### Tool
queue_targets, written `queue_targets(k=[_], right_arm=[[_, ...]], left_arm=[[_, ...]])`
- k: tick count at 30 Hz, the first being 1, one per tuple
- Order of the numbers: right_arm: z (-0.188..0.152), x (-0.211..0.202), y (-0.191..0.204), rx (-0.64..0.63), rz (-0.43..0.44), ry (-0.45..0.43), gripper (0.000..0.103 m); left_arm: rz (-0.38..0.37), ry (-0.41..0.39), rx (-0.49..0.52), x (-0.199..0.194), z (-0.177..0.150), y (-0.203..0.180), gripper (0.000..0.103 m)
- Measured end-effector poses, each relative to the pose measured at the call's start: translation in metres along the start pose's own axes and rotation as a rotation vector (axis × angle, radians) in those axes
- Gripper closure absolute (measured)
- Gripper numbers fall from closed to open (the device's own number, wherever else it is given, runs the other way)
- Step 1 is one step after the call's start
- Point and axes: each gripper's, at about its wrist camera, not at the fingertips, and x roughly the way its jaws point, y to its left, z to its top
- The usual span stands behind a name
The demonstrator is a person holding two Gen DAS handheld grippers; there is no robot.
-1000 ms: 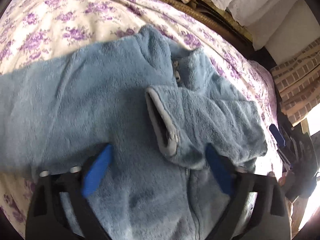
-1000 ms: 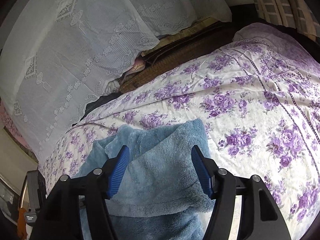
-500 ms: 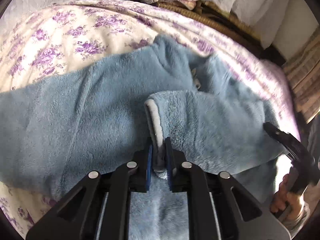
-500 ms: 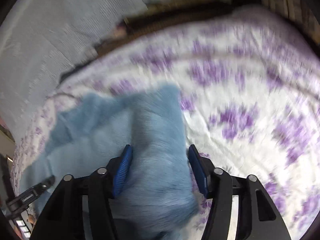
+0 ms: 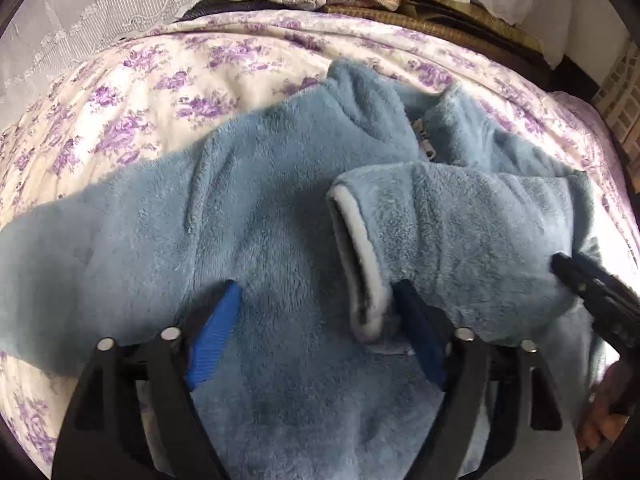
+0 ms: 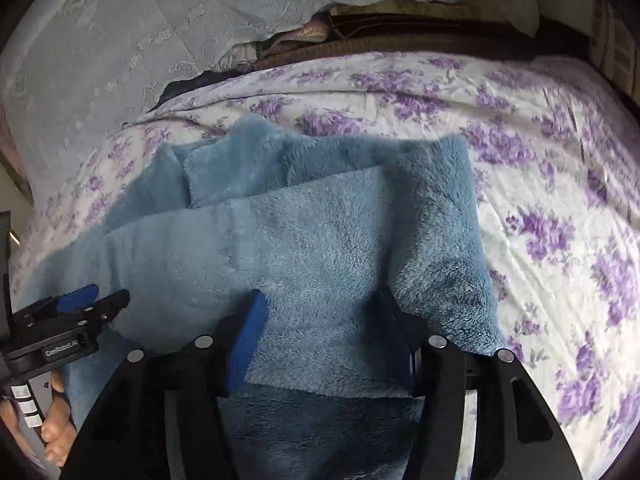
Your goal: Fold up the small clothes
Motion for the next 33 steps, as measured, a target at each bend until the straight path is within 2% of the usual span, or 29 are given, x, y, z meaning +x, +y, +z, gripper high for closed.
queue_targets(k=[2,4,5,6,7,8,9,11,14,16,18,19,21,22,23,25,26,27,28,29,31,33], right_arm=[[0.003,-0.017,0.003,0.020,0.015,-0.069,0.039],[0.008,-0.030,0.006,0.027,0.028,-0.128,0.035],[0.011,-0.035,0.012,0.020,0.035,-0.154,0.025],[0.013,-0.036,0.017,0.006,0.038,-0.161,0.017],[0.014,-0.033,0.023,-0.014,0.034,-0.159,0.016],[0.013,-0.022,0.029,-0.051,0.015,-0.131,0.015],[0.011,-0.009,0.034,-0.084,-0.007,-0.088,0.015],[0.004,0.025,0.040,-0.145,-0.067,0.028,0.011],[0.006,0.004,0.044,-0.142,-0.066,-0.042,0.011],[0.003,-0.017,0.036,-0.102,-0.029,-0.114,0.010],[0.004,-0.027,0.024,-0.038,0.026,-0.135,0.003],[0.005,-0.026,0.017,-0.011,0.056,-0.123,0.003],[0.004,-0.001,0.007,0.038,0.099,-0.003,0.003],[0.003,0.010,0.009,0.032,0.079,0.021,0.003],[0.004,0.009,0.016,-0.009,0.048,0.001,0.003],[0.006,-0.002,0.022,-0.023,0.026,-0.024,0.003],[0.006,-0.012,0.020,-0.004,0.042,-0.066,0.003],[0.005,-0.020,0.015,0.024,0.055,-0.097,0.003],[0.003,-0.028,0.009,0.055,0.067,-0.117,0.003],[0.004,-0.035,0.001,0.094,0.089,-0.132,0.003],[0.001,-0.044,-0.017,0.162,0.126,-0.145,0.003],[-0.005,-0.049,-0.039,0.245,0.160,-0.152,0.003]], left_arm=[[-0.004,-0.020,-0.019,-0.012,0.002,0.003,0.026],[-0.038,-0.086,-0.045,-0.030,0.004,0.007,0.026],[-0.043,-0.108,-0.043,-0.034,0.004,0.006,0.025],[-0.032,-0.113,-0.030,-0.035,0.003,0.004,0.018],[-0.001,-0.091,-0.010,-0.028,0.002,-0.001,0.009],[0.022,-0.063,0.004,-0.020,0.002,-0.004,0.008],[0.042,0.004,0.022,-0.001,0.001,-0.006,0.006],[0.017,0.020,0.004,0.006,0.000,-0.001,0.004],[-0.043,0.008,-0.056,-0.013,-0.001,0.016,0.005],[-0.063,0.001,-0.123,-0.028,-0.006,0.038,0.005],[-0.060,-0.013,-0.223,-0.047,-0.019,0.073,0.005],[-0.059,-0.018,-0.261,-0.052,-0.025,0.087,0.005],[-0.047,-0.025,-0.384,-0.064,-0.044,0.133,0.005],[-0.046,-0.027,-0.461,-0.068,-0.055,0.160,0.005],[-0.048,-0.029,-0.506,-0.070,-0.061,0.176,0.005],[-0.101,-0.042,-0.658,-0.075,-0.079,0.224,0.005],[-0.137,-0.046,-0.698,-0.075,-0.083,0.238,0.005],[-0.207,-0.060,-0.759,-0.078,-0.089,0.256,0.006],[-0.225,-0.071,-0.784,-0.081,-0.090,0.264,0.006],[-0.218,-0.087,-0.801,-0.084,-0.091,0.270,0.006],[-0.115,-0.120,-0.811,-0.090,-0.090,0.280,0.006],[-0.065,-0.132,-0.828,-0.088,-0.087,0.292,0.006]])
